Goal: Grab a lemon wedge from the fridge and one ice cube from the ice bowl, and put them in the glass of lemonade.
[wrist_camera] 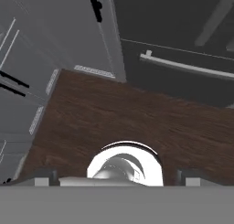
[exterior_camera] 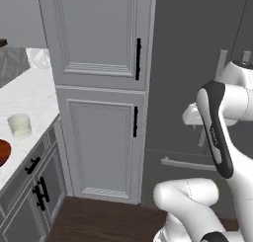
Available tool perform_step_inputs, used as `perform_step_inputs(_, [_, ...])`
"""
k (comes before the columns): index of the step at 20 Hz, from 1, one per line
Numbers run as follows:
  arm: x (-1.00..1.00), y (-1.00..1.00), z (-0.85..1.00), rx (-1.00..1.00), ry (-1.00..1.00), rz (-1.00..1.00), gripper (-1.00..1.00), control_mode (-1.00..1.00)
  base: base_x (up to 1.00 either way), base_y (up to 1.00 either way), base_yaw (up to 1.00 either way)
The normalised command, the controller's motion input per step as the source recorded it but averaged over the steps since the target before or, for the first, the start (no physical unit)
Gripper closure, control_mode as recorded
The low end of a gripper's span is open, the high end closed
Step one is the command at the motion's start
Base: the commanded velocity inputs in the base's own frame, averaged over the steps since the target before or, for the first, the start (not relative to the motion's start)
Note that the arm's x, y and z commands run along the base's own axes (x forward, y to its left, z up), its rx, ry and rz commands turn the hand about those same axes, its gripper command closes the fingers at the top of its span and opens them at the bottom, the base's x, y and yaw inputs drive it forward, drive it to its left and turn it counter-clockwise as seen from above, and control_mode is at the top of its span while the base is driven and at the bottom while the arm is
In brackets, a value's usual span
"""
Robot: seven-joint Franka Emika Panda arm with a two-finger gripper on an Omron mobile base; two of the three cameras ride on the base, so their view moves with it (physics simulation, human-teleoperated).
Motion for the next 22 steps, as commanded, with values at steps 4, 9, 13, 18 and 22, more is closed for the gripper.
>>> perform_step_inputs(4, [0.0, 0.0, 0.0, 0.0, 0.0, 0.0, -1.0, 1.0, 1.0, 0.36, 0.53])
perform_step_inputs(9, [0.0, 0.0, 0.0, 0.0, 0.0, 0.0, -1.0, 1.0, 1.0, 0.56, 0.51])
perform_step_inputs(13, [0.0, 0.0, 0.0, 0.0, 0.0, 0.0, -1.0, 1.0, 1.0, 0.59, 0.55])
perform_step_inputs(18, [0.0, 0.0, 0.0, 0.0, 0.0, 0.0, -1.0, 1.0, 1.0, 0.64, 0.51])
perform_step_inputs(22, [0.18, 0.17, -0.16, -0.02, 0.01, 0.13, -1.0, -1.0, 0.68, 0.49, 0.4])
